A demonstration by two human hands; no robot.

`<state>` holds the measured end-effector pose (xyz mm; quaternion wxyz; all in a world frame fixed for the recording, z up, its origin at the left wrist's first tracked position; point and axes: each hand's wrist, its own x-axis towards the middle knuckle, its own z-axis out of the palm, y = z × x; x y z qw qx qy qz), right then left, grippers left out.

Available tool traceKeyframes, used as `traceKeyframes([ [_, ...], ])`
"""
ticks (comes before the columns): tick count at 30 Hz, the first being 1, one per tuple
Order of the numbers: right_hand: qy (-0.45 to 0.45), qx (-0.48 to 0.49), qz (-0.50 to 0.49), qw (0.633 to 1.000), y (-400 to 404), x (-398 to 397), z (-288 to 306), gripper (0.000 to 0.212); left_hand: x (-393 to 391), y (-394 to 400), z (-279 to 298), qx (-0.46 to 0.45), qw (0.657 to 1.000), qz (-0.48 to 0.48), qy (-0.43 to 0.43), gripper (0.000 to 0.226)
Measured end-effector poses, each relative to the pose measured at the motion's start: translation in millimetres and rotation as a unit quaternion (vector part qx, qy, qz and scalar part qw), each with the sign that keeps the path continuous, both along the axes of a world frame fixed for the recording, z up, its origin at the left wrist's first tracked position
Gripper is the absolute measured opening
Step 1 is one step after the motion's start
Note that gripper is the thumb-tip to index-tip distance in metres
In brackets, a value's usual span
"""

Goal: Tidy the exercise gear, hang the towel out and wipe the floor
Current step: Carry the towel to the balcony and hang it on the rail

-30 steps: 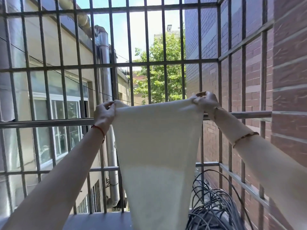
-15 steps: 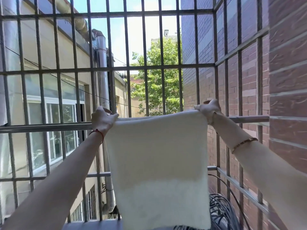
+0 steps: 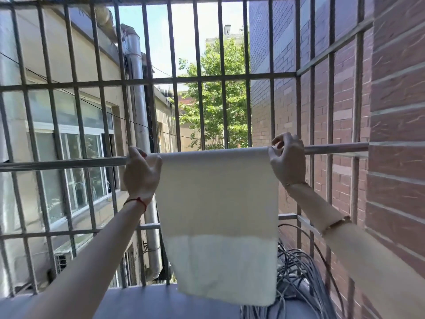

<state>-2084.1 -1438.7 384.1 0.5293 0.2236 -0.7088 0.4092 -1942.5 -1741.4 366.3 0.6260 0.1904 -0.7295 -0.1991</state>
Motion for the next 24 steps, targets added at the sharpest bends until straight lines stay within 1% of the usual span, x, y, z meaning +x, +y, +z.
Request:
traceKeyframes([
  [2, 0.013, -0.035, 0.024, 0.999, 2.6, 6.0, -18.0, 0.015, 3.0, 4.8, -16.3, 0.038, 0.999, -0.039, 0.004, 0.041],
  [4, 0.003, -0.056, 0.042, 0.998, 3.2, 10.9, -33.3, 0.016, 2.6, 4.7, -28.9, 0.093, 0.991, -0.088, -0.026, 0.045],
  [7, -0.066, -0.097, 0.07, 0.991, 0.6, 12.4, -46.4, 0.024, 1.6, 2.0, -39.5, 0.16, 0.97, -0.17, -0.075, 0.046],
  [10, -0.118, -0.131, 0.091, 0.98, -2.2, 14.0, -50.8, 0.032, 5.1, -0.2, -43.4, 0.202, 0.957, -0.2, -0.064, 0.047],
  [13, -0.166, -0.142, 0.112, 0.969, -1.5, 14.2, -48.0, 0.035, 8.1, -7.6, -43.7, 0.203, 0.955, -0.203, -0.08, 0.047],
  [15, -0.181, -0.132, 0.125, 0.966, 0.1, 12.2, -45.9, 0.029, 10.2, -8.6, -41.5, 0.211, 0.945, -0.236, -0.086, 0.041],
  [18, -0.186, -0.127, 0.168, 0.96, 1.6, 15.8, -42.1, 0.022, 12.9, -5.7, -38.3, 0.239, 0.929, -0.277, -0.056, 0.038],
  [21, -0.232, -0.143, 0.233, 0.933, 4.0, 23.2, -40.8, 0.017, 15.8, -3.2, -43.1, 0.252, 0.918, -0.301, -0.053, 0.033],
  [23, -0.268, -0.152, 0.269, 0.912, 5.9, 23.1, -45.7, 0.019, 17.4, -3.3, -51.4, 0.252, 0.914, -0.308, -0.075, 0.025],
  [24, -0.274, -0.15, 0.271, 0.911, 6.4, 23.8, -48.9, 0.021, 18.6, -3.1, -54.7, 0.249, 0.915, -0.308, -0.077, 0.02],
])
